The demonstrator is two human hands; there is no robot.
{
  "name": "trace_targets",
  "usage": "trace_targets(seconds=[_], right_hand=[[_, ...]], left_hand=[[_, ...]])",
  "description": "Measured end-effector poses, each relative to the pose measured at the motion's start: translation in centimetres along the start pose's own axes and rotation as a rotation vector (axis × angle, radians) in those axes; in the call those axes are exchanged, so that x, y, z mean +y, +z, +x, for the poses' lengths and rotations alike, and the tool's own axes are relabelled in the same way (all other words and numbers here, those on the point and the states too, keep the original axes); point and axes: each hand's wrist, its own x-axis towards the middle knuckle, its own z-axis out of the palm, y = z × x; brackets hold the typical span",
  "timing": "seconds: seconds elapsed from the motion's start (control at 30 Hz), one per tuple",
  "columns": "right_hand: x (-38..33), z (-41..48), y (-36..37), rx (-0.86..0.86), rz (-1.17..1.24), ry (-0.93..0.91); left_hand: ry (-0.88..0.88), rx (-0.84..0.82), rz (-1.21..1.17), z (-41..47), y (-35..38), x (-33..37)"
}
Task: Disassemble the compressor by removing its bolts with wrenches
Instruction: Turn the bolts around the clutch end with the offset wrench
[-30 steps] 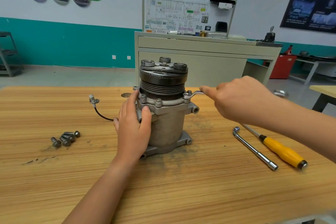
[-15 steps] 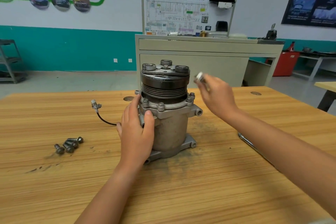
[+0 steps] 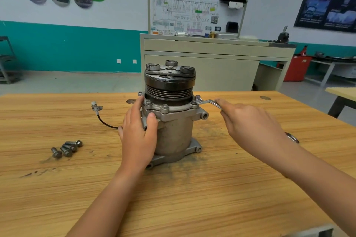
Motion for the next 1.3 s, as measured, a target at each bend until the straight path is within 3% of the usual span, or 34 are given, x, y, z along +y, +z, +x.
trace_targets(seconds=[0.3,0.43,0.7,0.93,1.03,1.13,1.2,1.3], right_hand=[[-4.2,1.9,-4.4,-0.245,-0.371,-0.137],[-2.5,2.3,-4.3,-0.200,-0.442,-0.224],[3.7,7.1,-0.2,-0.076,-0.409,-0.393],[1.2,10.3,3.6,0.129,-0.066,-0.439],[2.1,8.7,3.3,0.305,0.071,-0.356],[2.9,5.5,1.9,0.368,0.277,-0.190],[3.2,3.4,0.9,0.327,0.242,-0.178],[3.4,1.2,0.4,0.118,0.047,-0.182]], left_hand=[[-0.003,0.002,-0.005,-0.1,-0.1,0.0],[-0.005,-0.008,-0.006,-0.1,-0.1,0.0],[-0.013,-0.010,-0.008,0.0,0.0,0.0],[-0.016,0.000,0.006,0.1,0.0,0.1],[-0.021,-0.004,0.007,0.0,0.0,0.1],[-0.016,-0.004,-0.001,0.0,0.0,0.1],[-0.010,-0.001,-0.011,0.0,0.0,0.0],[-0.012,0.006,-0.010,0.0,0.0,-0.1]])
